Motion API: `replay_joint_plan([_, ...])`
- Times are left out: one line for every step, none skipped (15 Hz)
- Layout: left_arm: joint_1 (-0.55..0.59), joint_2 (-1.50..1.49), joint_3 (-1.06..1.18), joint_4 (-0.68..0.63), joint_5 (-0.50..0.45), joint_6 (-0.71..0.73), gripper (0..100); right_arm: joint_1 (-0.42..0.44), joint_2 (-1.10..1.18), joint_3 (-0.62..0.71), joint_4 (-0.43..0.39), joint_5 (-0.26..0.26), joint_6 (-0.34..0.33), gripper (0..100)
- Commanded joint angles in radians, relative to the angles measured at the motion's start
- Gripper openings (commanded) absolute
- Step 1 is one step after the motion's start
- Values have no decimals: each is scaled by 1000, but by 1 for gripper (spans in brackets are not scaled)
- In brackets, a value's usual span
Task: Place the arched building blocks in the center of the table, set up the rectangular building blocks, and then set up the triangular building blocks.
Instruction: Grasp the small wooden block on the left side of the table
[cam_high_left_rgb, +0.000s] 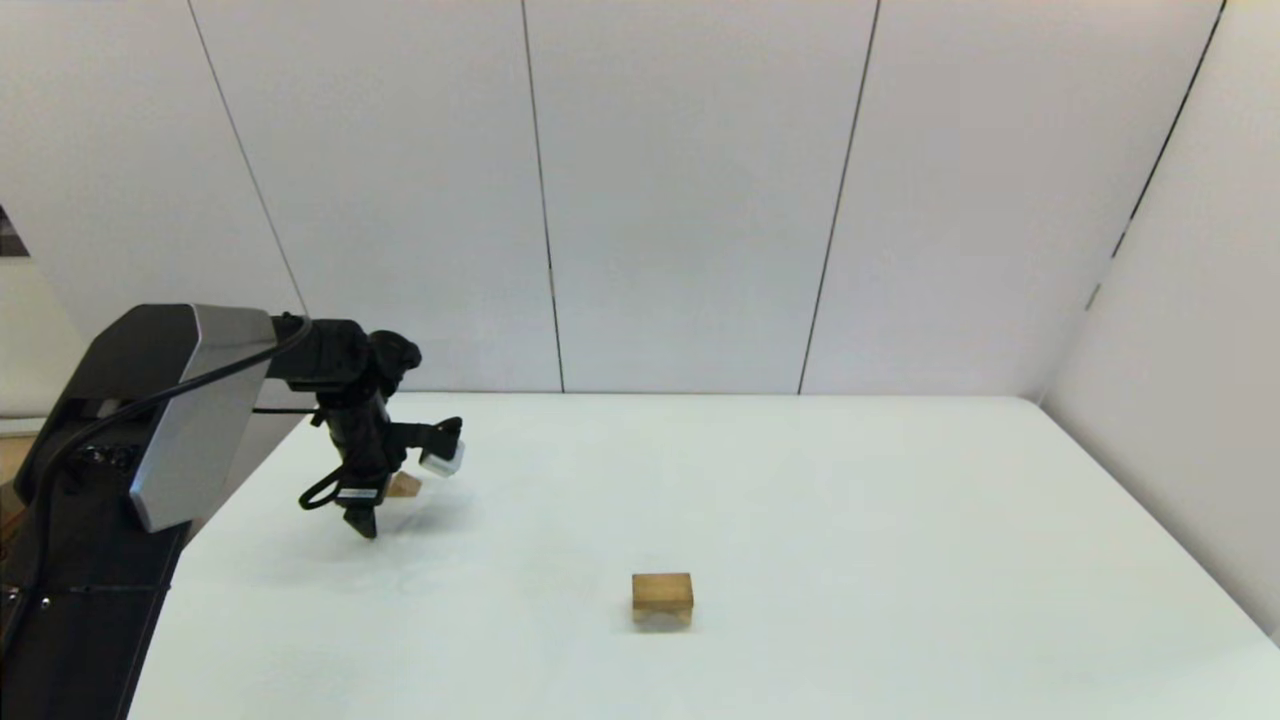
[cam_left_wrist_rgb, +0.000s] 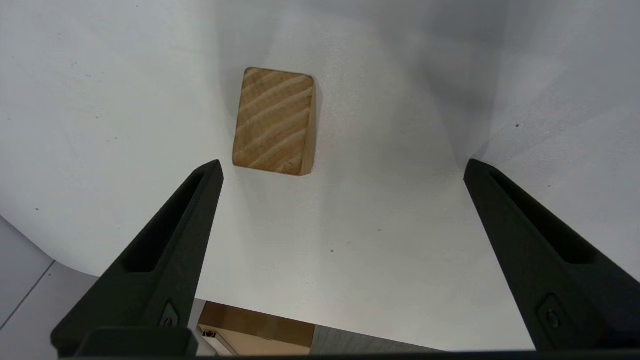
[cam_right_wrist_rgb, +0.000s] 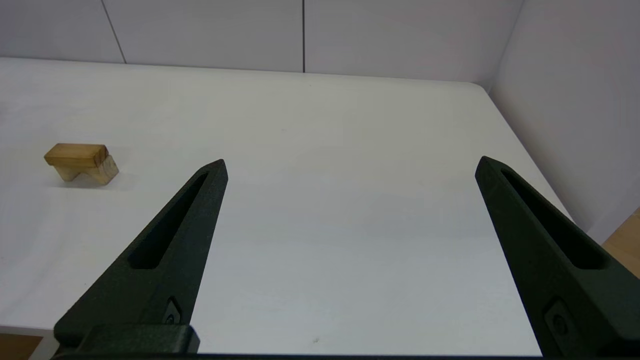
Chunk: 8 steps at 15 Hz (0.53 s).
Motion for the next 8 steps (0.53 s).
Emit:
replay_joint_plan([-5,2,0,5,1,7,100,0,0,2,0,0,0,100])
replay_joint_plan([-5,0,0,5,-1,7,100,0,0,2,0,0,0,100])
replay_joint_plan([-7,-3,0,7,-2,7,100,0,0,2,0,0,0,100])
replay_joint_plan([-9,-6,0,8,-2,7,100,0,0,2,0,0,0,100])
replay_joint_plan([-12,-6,0,8,-2,8,100,0,0,2,0,0,0,100])
replay_joint_plan([-12,-9,0,8,-2,10,100,0,0,2,0,0,0,100])
replay_joint_plan([-15,-9,0,10,-1,10,100,0,0,2,0,0,0,100])
replay_joint_plan([-16,-9,0,10,2,10,100,0,0,2,0,0,0,100])
